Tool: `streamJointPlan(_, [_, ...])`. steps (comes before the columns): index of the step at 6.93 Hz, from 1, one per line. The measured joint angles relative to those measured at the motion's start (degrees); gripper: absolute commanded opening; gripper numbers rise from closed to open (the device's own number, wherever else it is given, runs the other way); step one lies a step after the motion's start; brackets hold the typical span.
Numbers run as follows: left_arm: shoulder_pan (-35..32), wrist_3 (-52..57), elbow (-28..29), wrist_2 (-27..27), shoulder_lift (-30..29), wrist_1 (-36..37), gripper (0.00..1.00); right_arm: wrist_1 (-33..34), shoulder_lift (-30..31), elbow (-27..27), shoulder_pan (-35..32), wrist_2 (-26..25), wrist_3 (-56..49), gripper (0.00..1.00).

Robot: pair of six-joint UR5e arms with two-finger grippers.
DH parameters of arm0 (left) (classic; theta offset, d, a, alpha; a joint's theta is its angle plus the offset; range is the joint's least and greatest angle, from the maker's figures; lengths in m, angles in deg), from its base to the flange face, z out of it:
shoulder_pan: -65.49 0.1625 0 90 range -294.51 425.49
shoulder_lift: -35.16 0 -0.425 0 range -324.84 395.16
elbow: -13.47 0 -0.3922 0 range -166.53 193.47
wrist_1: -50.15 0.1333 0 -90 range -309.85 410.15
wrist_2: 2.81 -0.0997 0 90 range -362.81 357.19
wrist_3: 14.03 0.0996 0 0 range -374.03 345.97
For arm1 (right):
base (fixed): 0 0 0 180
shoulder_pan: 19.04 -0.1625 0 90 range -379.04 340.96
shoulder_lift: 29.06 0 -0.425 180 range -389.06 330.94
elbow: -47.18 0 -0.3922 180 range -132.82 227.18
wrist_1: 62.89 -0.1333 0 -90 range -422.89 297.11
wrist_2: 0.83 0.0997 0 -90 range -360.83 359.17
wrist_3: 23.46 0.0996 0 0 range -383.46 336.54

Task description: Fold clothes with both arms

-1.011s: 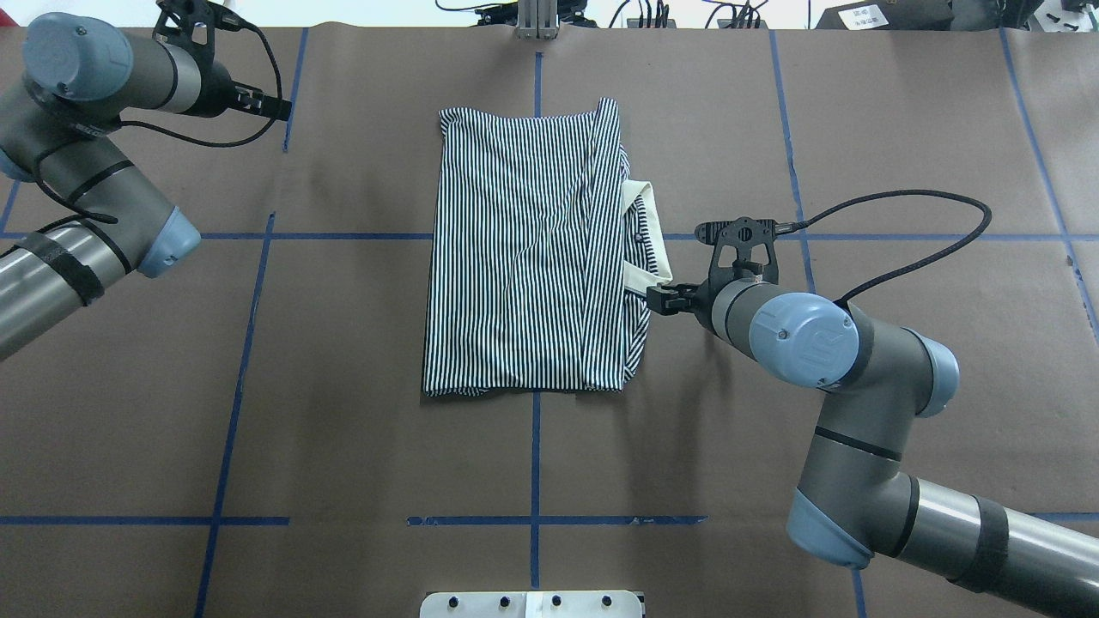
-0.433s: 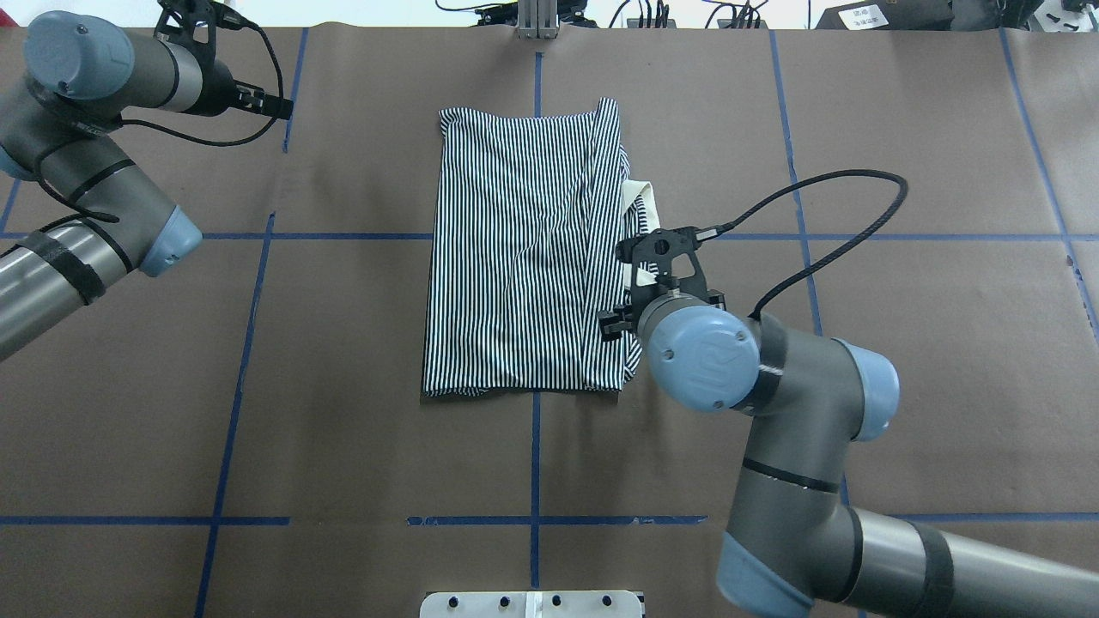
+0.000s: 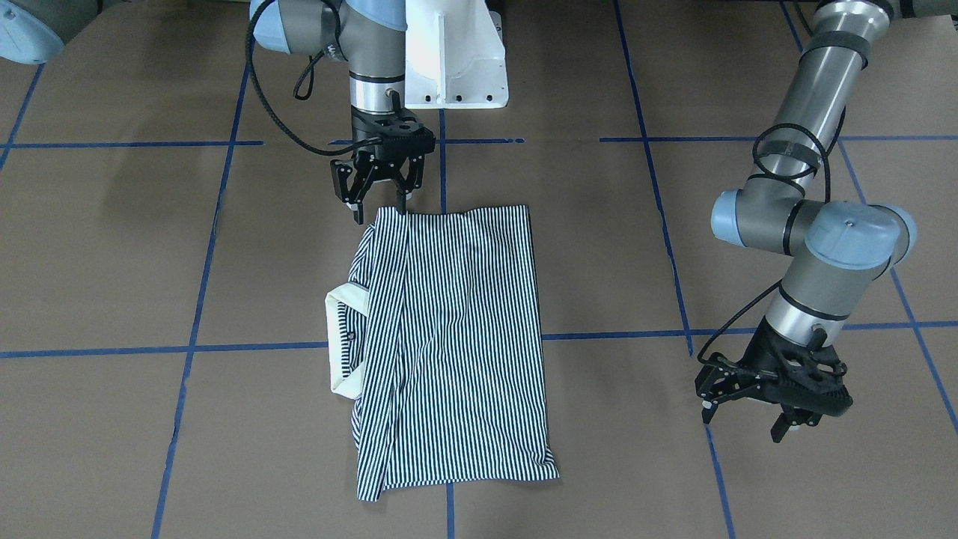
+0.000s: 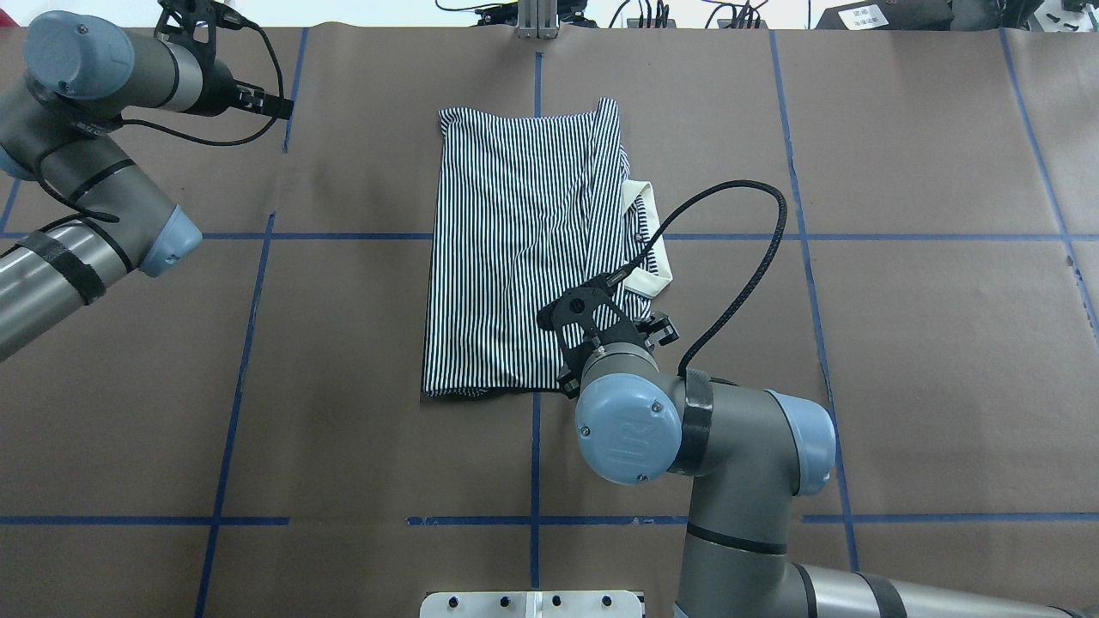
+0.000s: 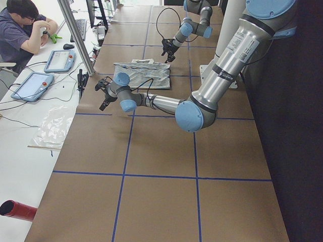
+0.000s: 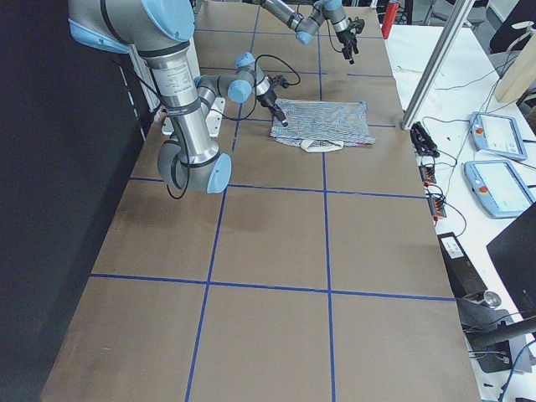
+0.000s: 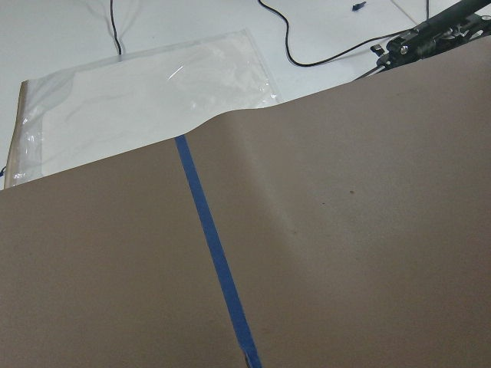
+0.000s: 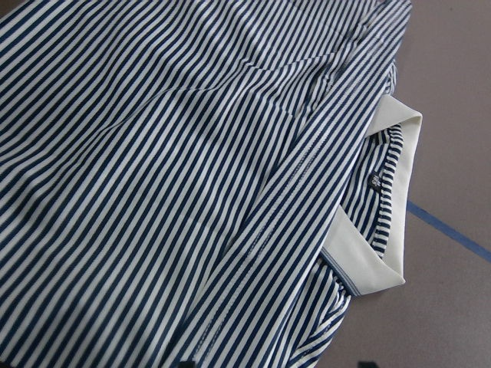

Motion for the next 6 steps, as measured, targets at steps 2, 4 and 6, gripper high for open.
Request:
streamJointPlan(2, [0.0,-0.5,0.0,0.0,0.0,0.0,1.0,0.1,-2.6,-3.8,1.2,-1.6,-4.7,0.62])
streamJointPlan(4, [0.1,-0.7,0.0,0.1,0.0,0.0,1.0,0.0,-4.8,-6.7,1.9,-1.8,-5.6,0.58])
streamJointPlan(6, [0.1,-0.8,0.0,0.1,0.0,0.0,1.0,0.0,-4.6,-7.1,2.7,-1.3,-5.8,0.55])
